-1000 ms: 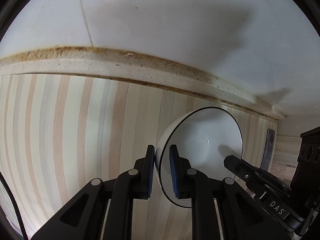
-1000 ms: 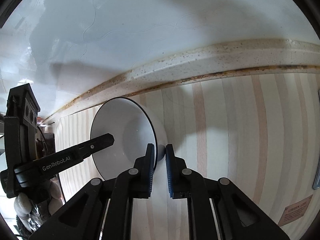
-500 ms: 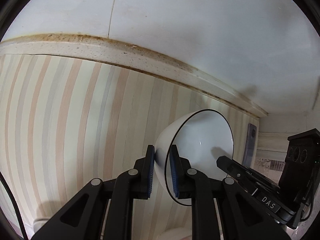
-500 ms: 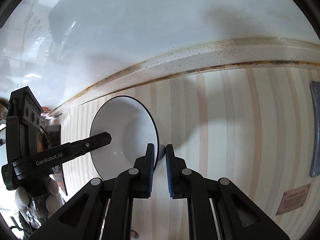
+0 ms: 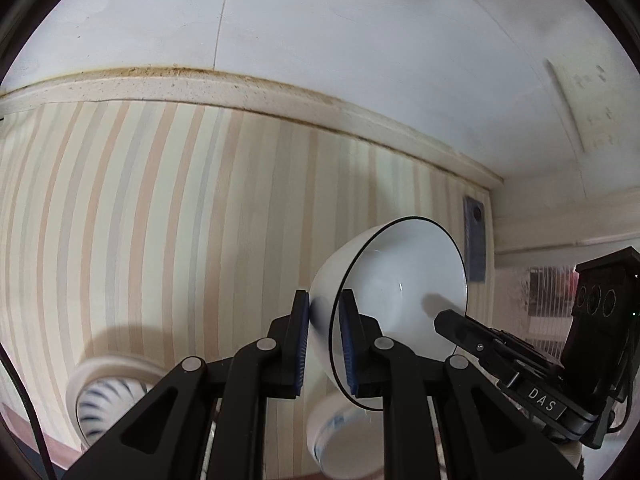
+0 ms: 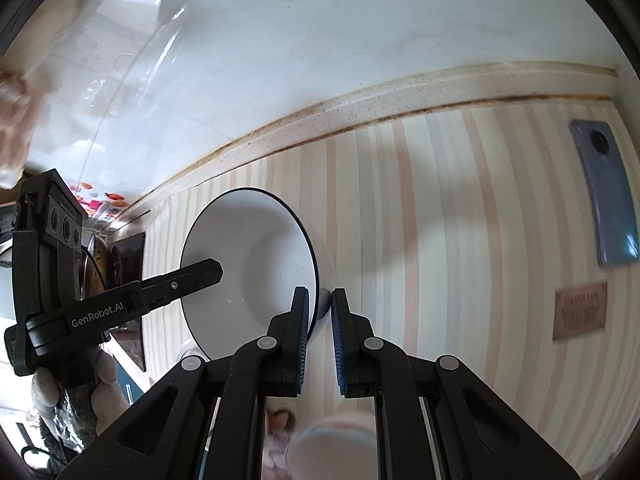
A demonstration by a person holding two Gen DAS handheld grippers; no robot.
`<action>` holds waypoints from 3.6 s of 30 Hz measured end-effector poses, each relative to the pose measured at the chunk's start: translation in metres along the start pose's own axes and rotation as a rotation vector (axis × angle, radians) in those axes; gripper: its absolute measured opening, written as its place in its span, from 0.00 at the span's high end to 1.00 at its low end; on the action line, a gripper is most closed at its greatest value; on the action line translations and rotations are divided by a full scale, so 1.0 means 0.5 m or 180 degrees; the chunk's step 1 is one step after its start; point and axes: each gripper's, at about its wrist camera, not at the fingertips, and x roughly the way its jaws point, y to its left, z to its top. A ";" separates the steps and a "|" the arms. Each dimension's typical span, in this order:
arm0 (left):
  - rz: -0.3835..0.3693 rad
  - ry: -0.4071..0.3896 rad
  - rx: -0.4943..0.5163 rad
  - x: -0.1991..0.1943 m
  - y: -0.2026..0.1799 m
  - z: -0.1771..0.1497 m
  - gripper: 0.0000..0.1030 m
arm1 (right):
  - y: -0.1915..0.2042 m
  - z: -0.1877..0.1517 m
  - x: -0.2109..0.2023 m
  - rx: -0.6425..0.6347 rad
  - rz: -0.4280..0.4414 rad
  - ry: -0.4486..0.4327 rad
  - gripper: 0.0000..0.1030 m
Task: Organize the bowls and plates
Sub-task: 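Carry the black-rim bowl with both tools to the nested bowls, then nest the black-rim bowl into the bowl stack with both tools, then open both tools and lift them off the bowl stack, then grasp the bowl stack rim with the left tool while the right tool grasps it too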
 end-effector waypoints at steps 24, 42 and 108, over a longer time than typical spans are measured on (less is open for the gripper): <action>0.0199 0.0458 0.0594 0.040 -0.080 -0.267 0.87 | -0.081 -0.348 -0.109 0.0518 -0.0028 0.0090 0.88; 0.0386 0.0688 0.0638 0.115 -0.089 -0.256 0.87 | -0.134 -0.329 -0.048 0.0806 0.0033 0.0330 0.87; 0.0482 -0.0861 0.1567 -0.307 -0.219 -0.428 0.12 | 0.148 -0.522 -0.476 0.0055 -0.0664 -0.1091 0.13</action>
